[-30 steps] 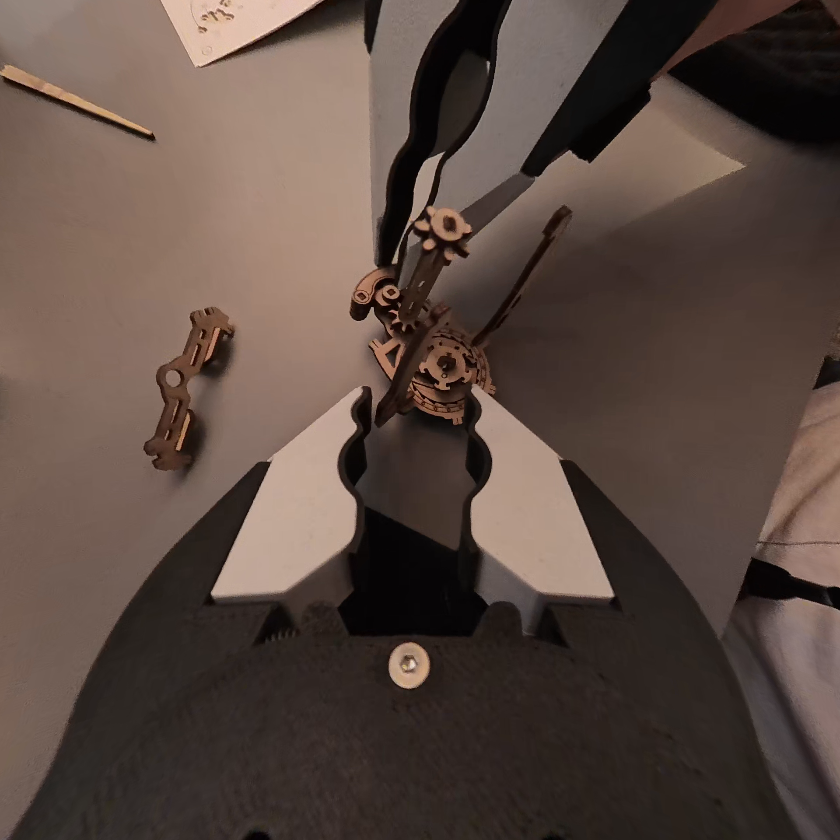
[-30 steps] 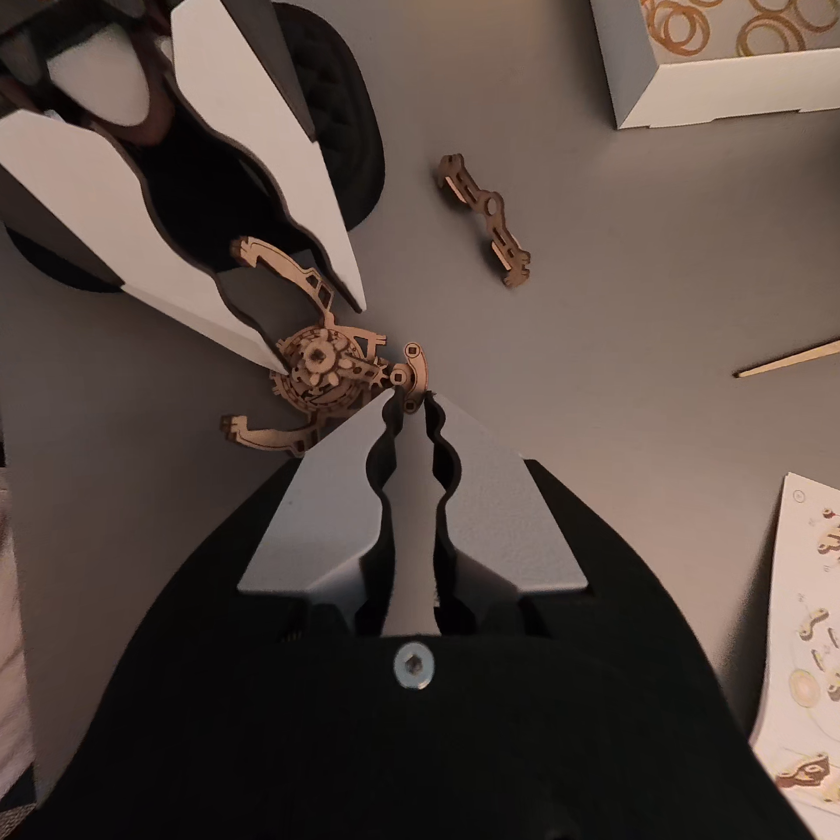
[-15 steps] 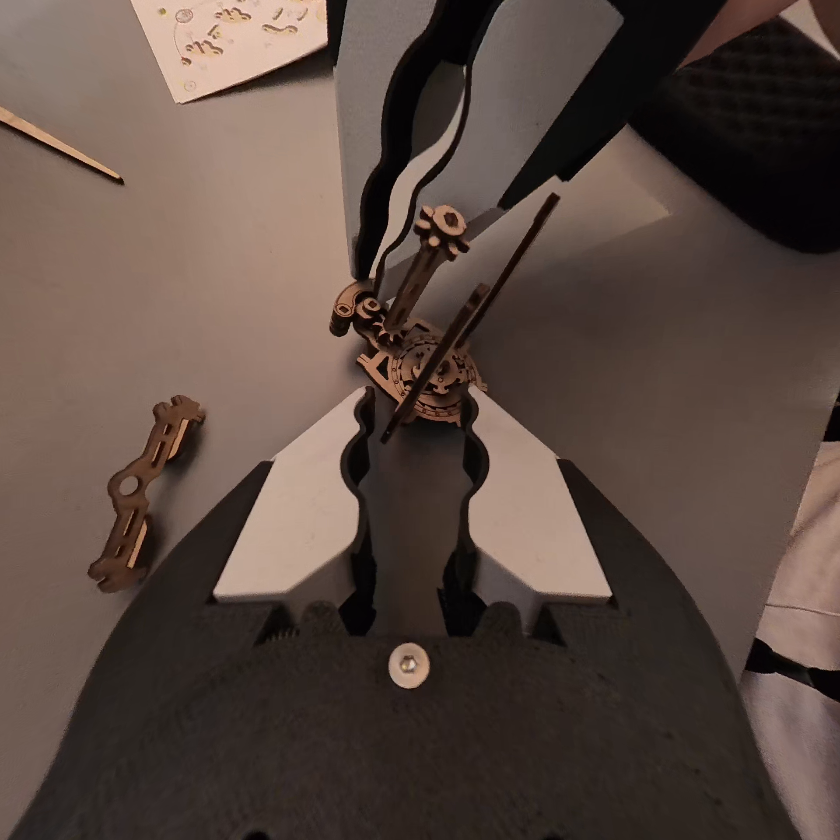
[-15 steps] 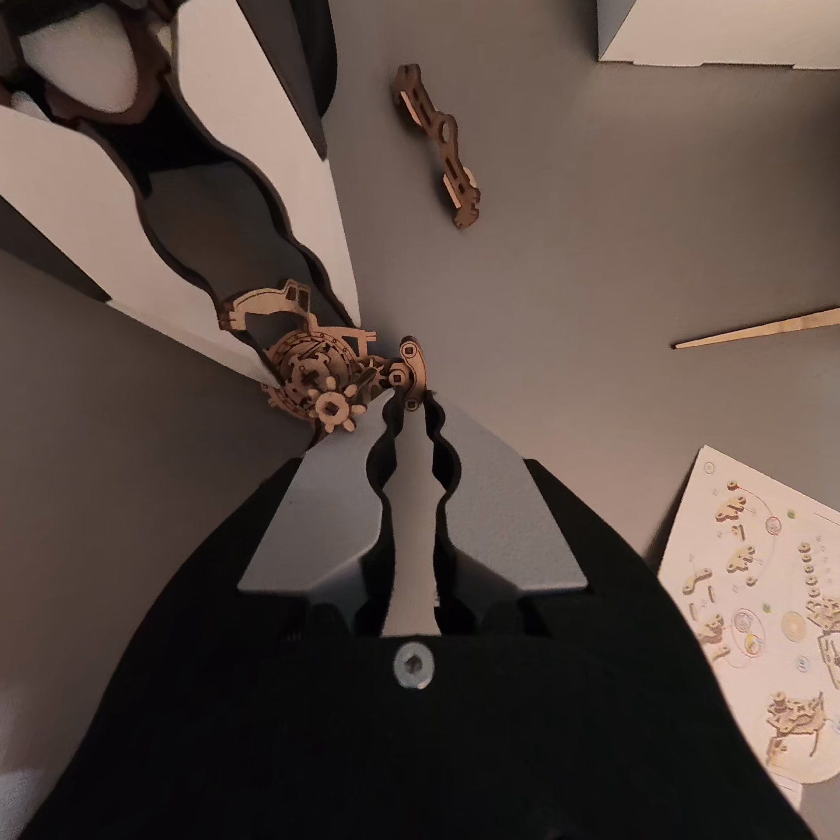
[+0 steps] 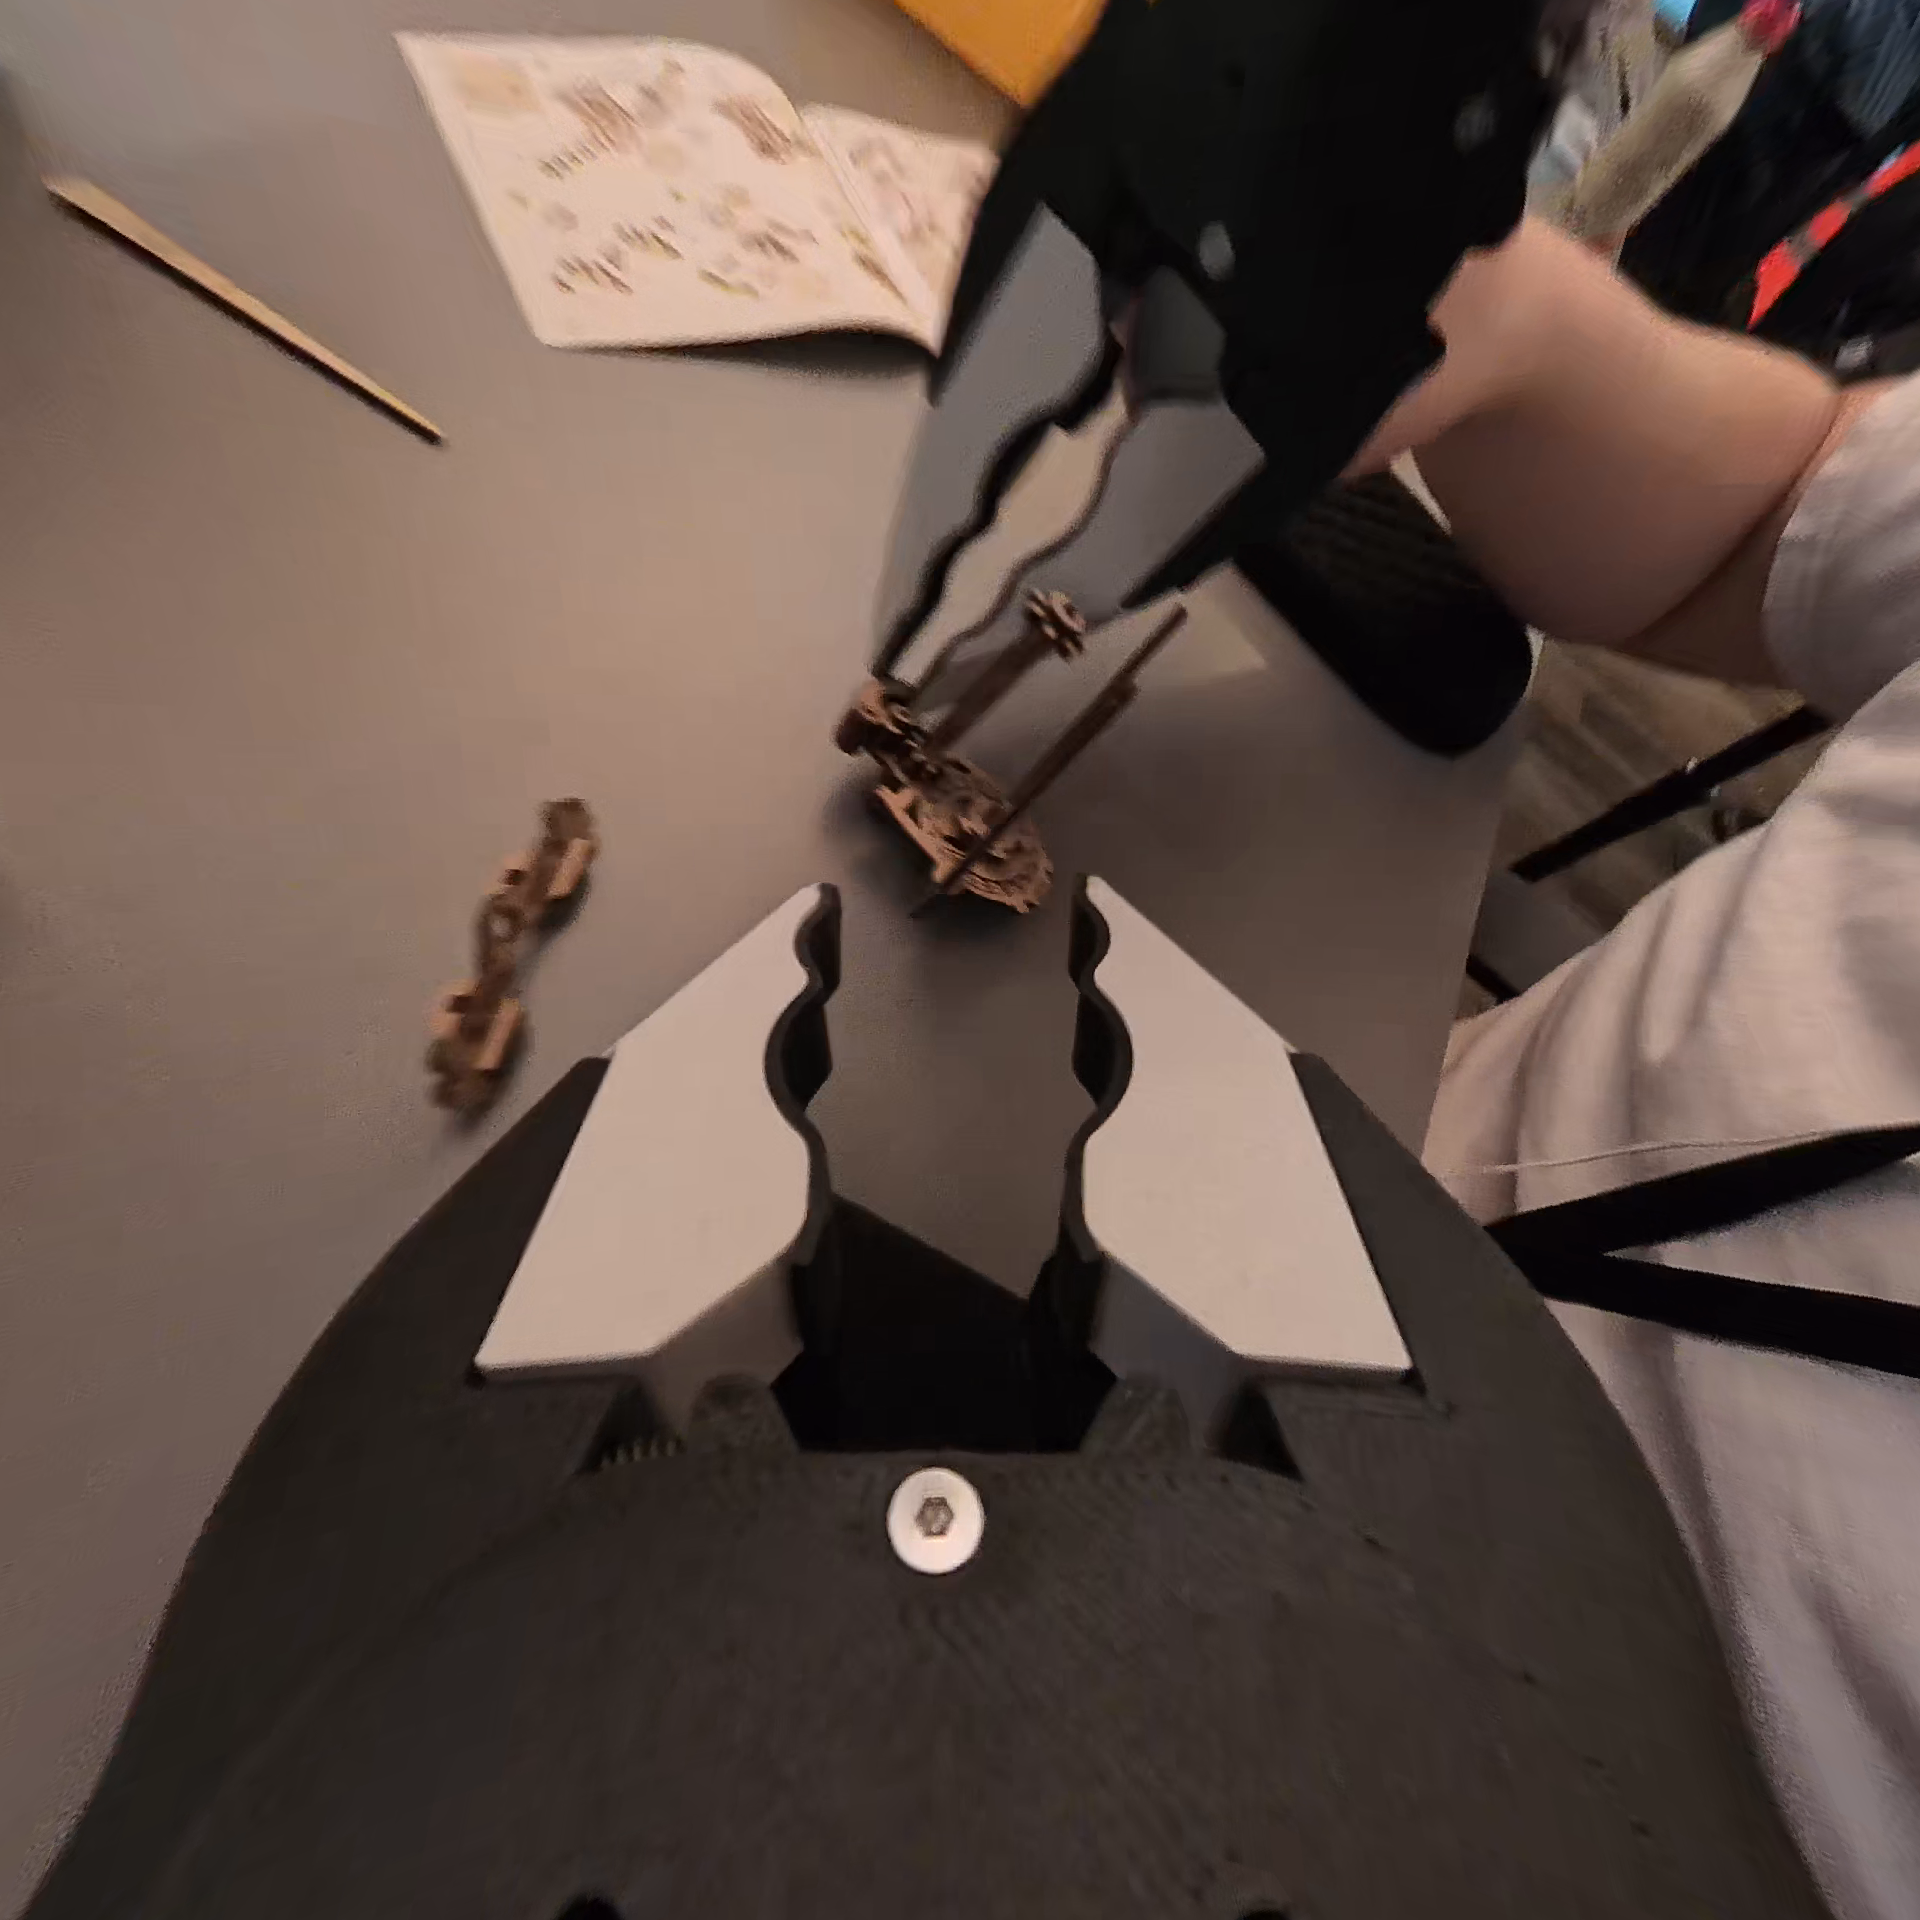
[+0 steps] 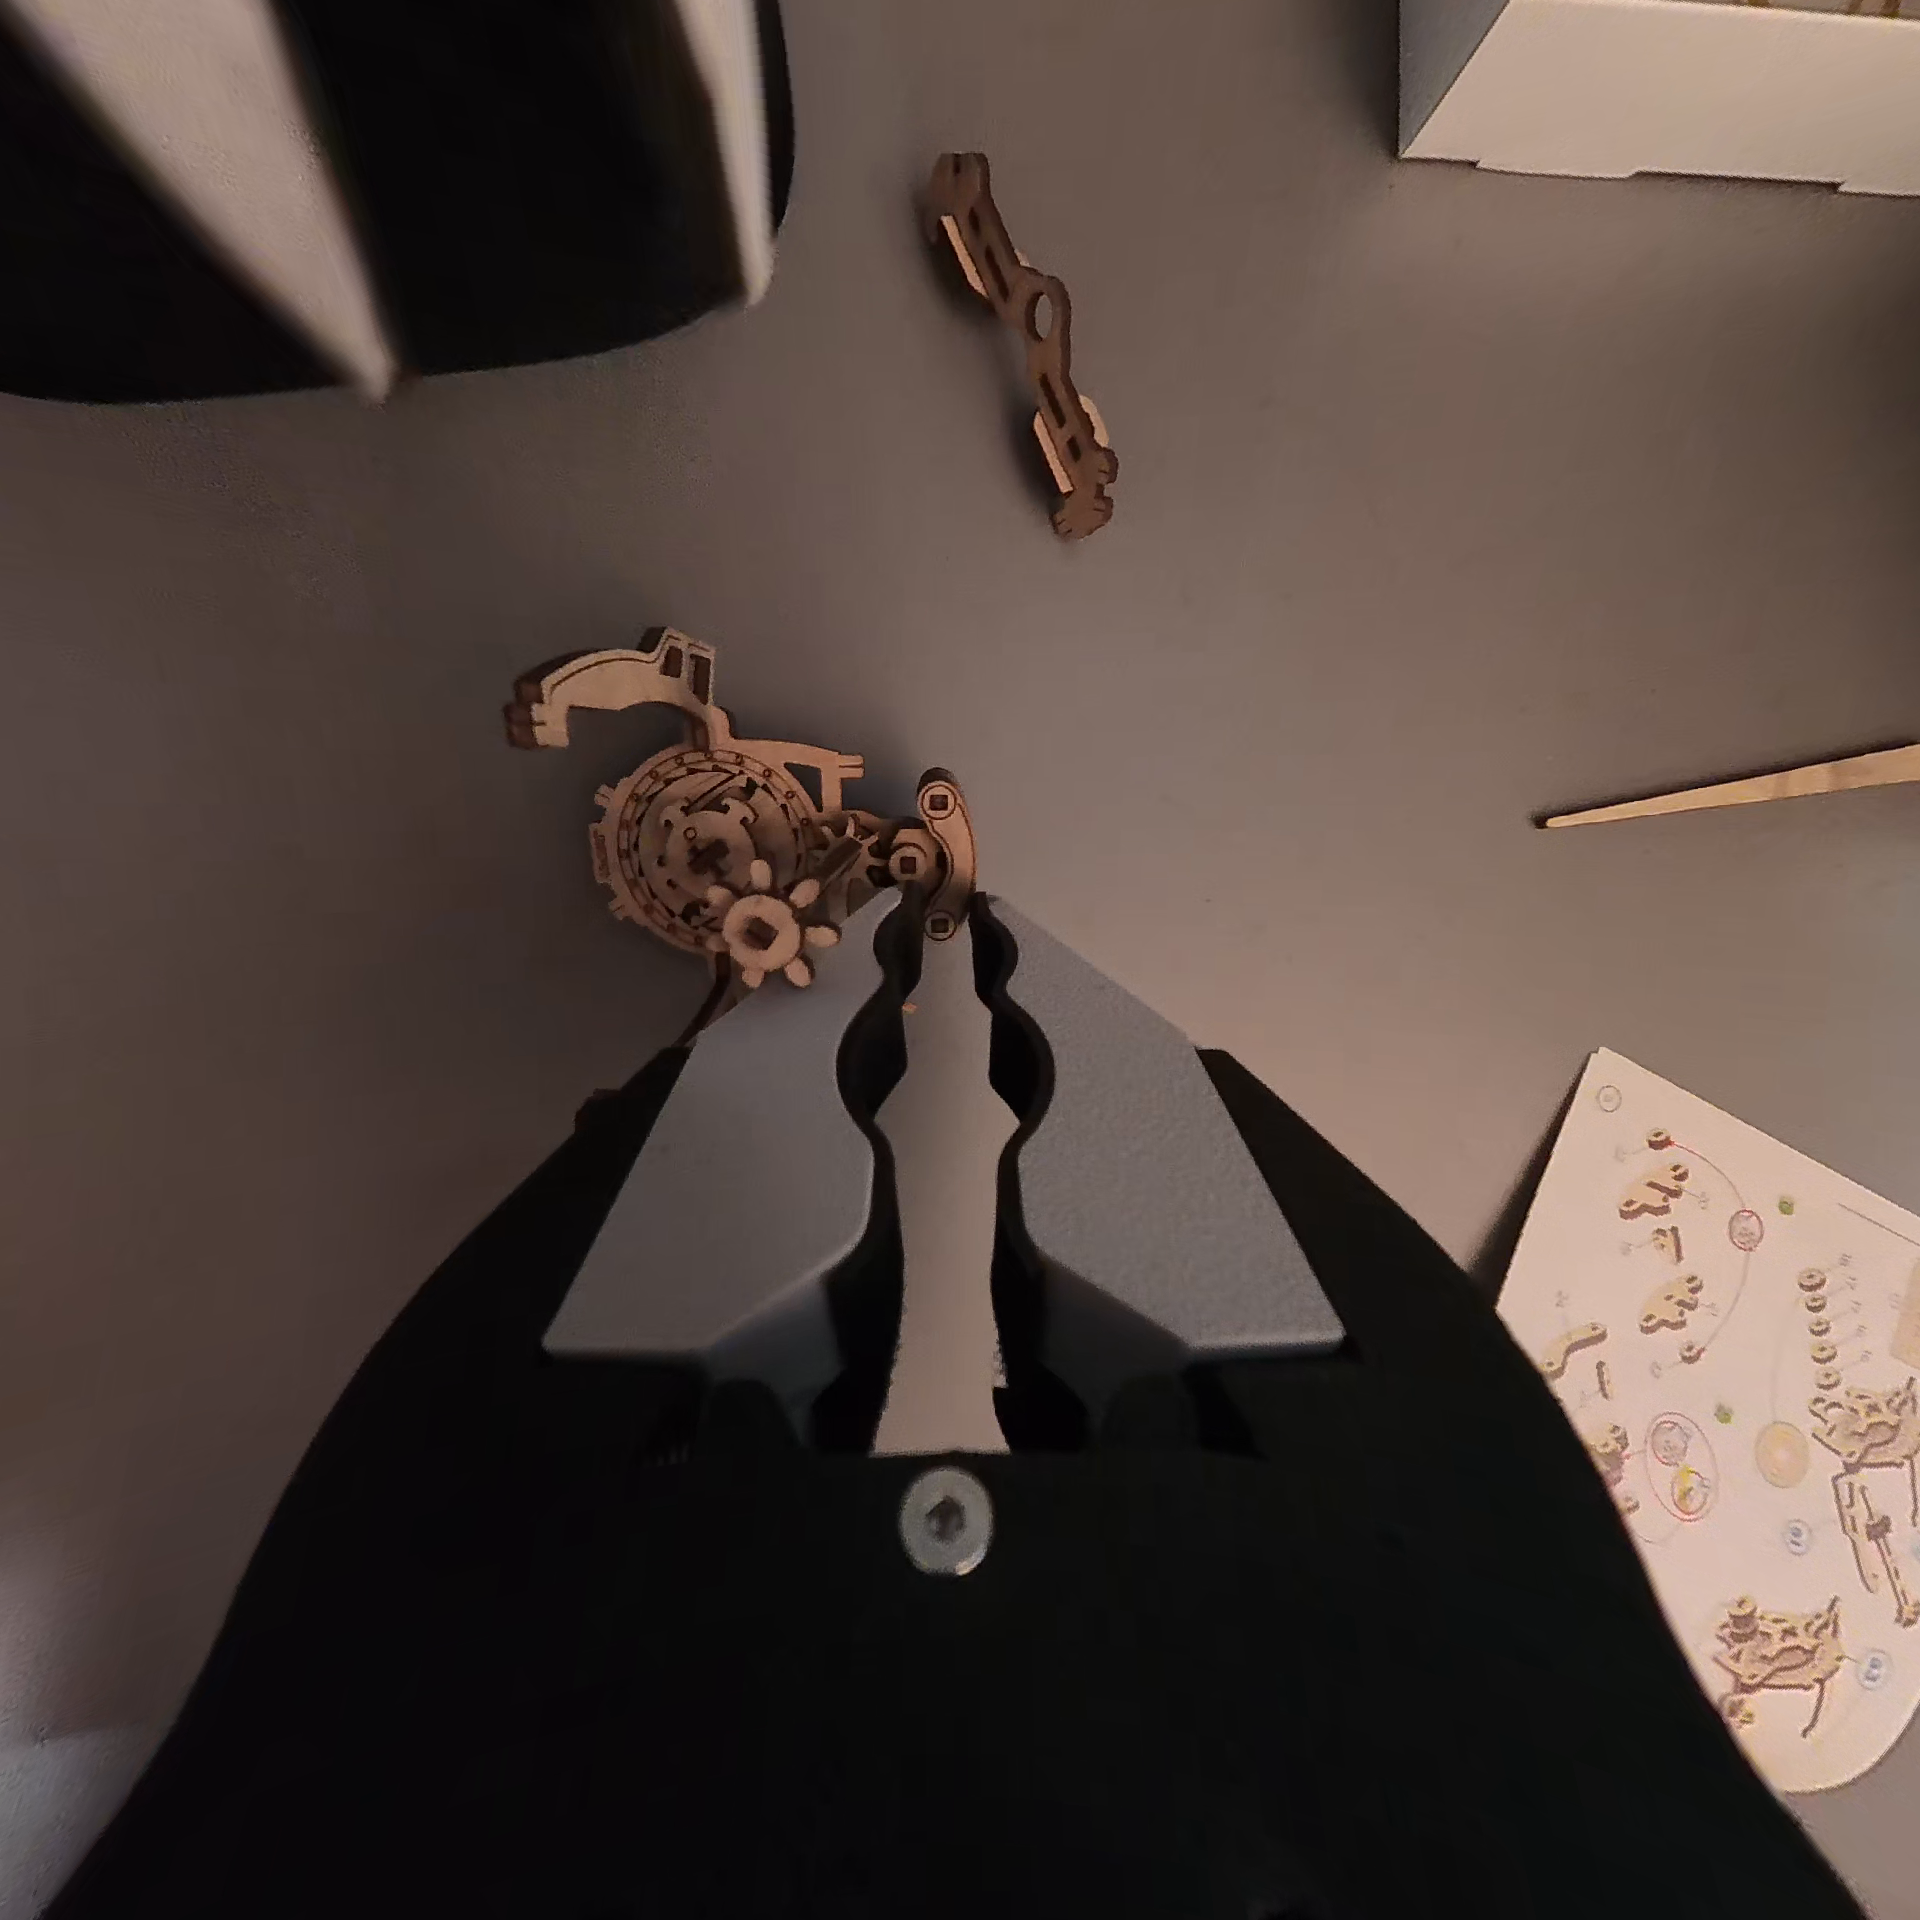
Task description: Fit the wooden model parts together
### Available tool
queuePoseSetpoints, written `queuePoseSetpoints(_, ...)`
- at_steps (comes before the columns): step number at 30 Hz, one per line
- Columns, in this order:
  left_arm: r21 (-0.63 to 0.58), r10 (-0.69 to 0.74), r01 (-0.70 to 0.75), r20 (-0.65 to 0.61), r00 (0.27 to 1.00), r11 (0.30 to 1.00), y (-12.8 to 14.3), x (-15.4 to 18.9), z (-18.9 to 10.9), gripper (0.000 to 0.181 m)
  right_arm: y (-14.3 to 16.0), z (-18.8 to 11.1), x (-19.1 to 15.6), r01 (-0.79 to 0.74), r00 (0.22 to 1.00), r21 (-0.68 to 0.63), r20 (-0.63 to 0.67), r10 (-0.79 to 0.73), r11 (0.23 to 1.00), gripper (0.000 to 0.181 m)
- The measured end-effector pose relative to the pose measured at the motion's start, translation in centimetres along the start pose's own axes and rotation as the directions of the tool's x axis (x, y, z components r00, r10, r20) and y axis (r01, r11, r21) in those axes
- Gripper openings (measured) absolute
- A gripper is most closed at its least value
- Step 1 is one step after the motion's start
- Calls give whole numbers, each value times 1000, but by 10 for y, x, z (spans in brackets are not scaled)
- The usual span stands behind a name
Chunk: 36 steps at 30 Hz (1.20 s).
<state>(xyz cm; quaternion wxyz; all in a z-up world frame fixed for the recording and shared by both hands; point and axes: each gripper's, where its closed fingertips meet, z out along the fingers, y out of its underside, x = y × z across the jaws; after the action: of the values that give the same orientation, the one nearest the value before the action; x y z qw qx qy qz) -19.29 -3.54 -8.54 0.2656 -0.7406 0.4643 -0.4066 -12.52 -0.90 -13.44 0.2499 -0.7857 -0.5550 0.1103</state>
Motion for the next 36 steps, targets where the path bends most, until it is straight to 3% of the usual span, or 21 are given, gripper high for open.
queuePoseSetpoints(4,86,-68,64,54,996,994,-25,-39,-6,32,1,0,0,-2,1000,4,-10,2,1000,7)
queuePoseSetpoints(9,-72,-4,11,93,996,997,-22,-44,40,31,1,0,0,-12,1000,6,-16,12,1000,7)
queuePoseSetpoints(14,-130,-11,21,74,997,991,-16,-41,67,31,1,0,0,-4,1000,3,-25,4,1000,7)
queuePoseSetpoints(36,-137,-32,35,28,999,990,-4,-36,71,26,-6,-1,-4,17,999,-2,-37,-17,1000,7)
